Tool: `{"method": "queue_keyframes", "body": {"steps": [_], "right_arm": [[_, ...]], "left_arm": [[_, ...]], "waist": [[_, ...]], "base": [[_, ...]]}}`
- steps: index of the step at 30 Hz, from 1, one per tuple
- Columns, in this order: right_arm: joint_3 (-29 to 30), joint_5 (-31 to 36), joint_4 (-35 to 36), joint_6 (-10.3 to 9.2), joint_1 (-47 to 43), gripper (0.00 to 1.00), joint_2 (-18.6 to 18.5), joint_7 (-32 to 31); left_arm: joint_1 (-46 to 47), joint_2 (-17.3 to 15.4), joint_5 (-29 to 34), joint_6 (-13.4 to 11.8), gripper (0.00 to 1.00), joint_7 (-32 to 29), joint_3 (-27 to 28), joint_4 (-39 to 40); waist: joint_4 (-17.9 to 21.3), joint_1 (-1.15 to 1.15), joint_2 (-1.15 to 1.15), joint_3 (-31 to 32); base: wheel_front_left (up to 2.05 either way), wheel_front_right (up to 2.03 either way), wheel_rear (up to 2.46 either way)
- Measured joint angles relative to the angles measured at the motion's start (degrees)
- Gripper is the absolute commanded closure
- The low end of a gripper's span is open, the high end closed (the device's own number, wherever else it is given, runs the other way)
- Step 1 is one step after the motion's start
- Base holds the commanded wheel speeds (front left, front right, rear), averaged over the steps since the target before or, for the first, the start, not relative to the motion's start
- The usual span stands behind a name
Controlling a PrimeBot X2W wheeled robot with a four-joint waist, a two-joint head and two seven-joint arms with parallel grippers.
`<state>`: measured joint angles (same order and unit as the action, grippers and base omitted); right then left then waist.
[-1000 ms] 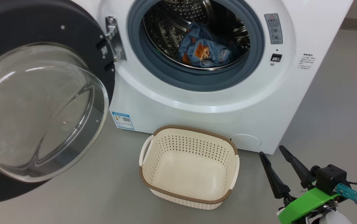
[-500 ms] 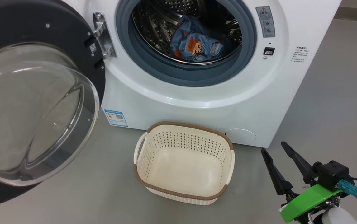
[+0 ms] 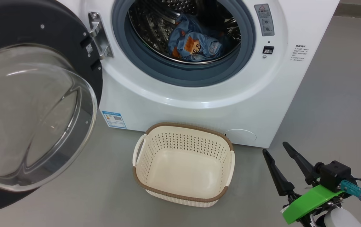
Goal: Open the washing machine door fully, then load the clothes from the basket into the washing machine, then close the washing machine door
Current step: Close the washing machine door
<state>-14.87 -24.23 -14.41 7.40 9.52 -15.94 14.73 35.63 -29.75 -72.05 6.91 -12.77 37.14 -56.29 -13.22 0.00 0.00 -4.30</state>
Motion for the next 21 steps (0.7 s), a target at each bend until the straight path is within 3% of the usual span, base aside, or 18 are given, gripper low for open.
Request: {"method": "queue_keyframes", "body": {"steps": [9, 21], "right_arm": [[0.75, -0.01, -0.47, 0.00, -0.11, 0.00, 1.35, 0.00], [1.04, -0.26, -0.96, 0.00, -1.60, 0.00, 3.41, 0.00]], "left_arm": [[-2.36, -0.82, -1.31, 0.41, 1.00, -8.29, -3.08, 0.88], [-7.72, -0.08, -4.64, 0.41, 1.00, -26.69, -8.26, 7.39]], "waist": [[-0.68, 0.00, 0.00, 2.43], [-3.39, 0.00, 0.00, 6.27]], "base": [[0.00, 0.00, 0.00], [0.00, 0.00, 0.00]]}}
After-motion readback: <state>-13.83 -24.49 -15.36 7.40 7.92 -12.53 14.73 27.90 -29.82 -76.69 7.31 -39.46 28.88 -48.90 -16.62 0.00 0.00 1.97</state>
